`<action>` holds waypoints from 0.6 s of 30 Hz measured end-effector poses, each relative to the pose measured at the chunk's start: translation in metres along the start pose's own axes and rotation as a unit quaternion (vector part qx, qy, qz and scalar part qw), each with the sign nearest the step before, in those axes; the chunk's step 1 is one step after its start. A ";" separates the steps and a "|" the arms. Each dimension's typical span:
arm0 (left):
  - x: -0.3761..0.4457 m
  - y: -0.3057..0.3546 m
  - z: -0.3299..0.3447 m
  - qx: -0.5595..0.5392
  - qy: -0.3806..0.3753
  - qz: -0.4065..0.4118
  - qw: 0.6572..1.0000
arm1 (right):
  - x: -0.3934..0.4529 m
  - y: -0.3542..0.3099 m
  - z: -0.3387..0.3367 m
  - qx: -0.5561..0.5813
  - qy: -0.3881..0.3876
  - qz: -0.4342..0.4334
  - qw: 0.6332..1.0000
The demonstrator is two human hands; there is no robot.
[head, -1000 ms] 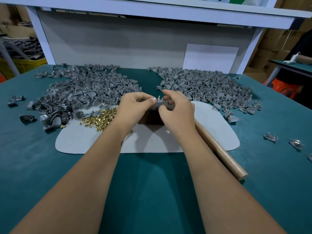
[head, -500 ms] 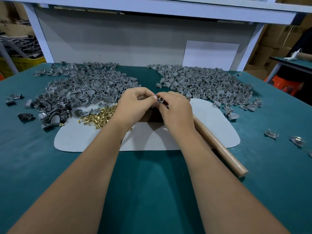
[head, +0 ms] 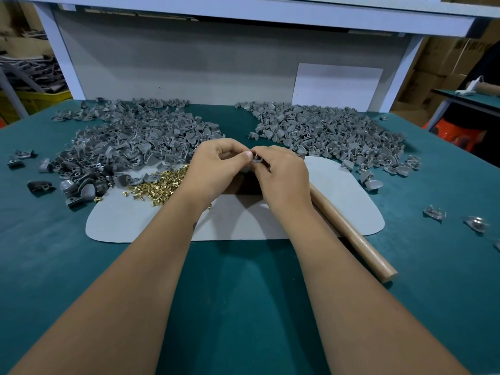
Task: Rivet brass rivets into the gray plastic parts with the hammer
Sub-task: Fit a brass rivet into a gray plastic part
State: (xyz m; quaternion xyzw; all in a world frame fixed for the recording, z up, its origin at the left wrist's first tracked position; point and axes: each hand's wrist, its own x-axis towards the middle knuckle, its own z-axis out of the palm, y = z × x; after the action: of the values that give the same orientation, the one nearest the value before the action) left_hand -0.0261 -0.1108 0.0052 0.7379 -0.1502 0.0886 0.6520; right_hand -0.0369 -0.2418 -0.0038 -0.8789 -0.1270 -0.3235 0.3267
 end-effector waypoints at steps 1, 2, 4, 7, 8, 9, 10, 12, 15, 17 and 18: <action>0.000 -0.001 0.000 0.004 0.001 -0.005 1.000 | 0.000 0.000 0.000 0.010 -0.011 0.011 1.000; 0.000 -0.003 0.000 0.007 0.005 -0.010 1.000 | 0.001 0.000 0.001 0.021 -0.017 0.022 0.999; 0.000 -0.005 -0.001 0.014 0.013 -0.010 1.000 | 0.001 0.000 0.002 0.041 -0.012 0.044 0.998; 0.001 -0.004 -0.002 0.019 0.008 0.003 1.000 | 0.001 -0.002 0.001 0.062 0.013 0.067 0.996; 0.001 -0.004 -0.002 0.017 0.007 0.005 1.000 | 0.001 -0.001 0.001 0.062 0.019 0.067 0.996; 0.001 -0.004 -0.002 0.012 0.006 0.005 1.000 | 0.001 -0.001 0.001 0.059 0.022 0.067 0.996; 0.001 -0.005 -0.001 0.009 0.006 0.005 1.000 | 0.001 -0.001 0.001 0.056 0.022 0.069 0.996; 0.001 -0.005 -0.001 0.006 0.003 0.010 1.000 | 0.000 -0.001 0.000 0.058 0.020 0.080 0.995; 0.000 -0.005 0.001 -0.007 -0.003 0.019 1.000 | 0.001 0.000 -0.003 0.061 0.028 0.084 0.994; 0.000 -0.005 0.001 -0.016 -0.005 0.021 1.000 | 0.001 0.000 -0.004 0.063 0.028 0.084 0.994; 0.000 -0.005 0.001 -0.019 -0.006 0.022 1.000 | 0.001 0.000 -0.004 0.064 0.026 0.085 0.994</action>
State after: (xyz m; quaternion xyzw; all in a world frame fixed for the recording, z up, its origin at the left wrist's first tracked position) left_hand -0.0242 -0.1109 0.0002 0.7224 -0.1715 0.0958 0.6630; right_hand -0.0383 -0.2445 -0.0004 -0.8549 -0.0634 -0.3086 0.4122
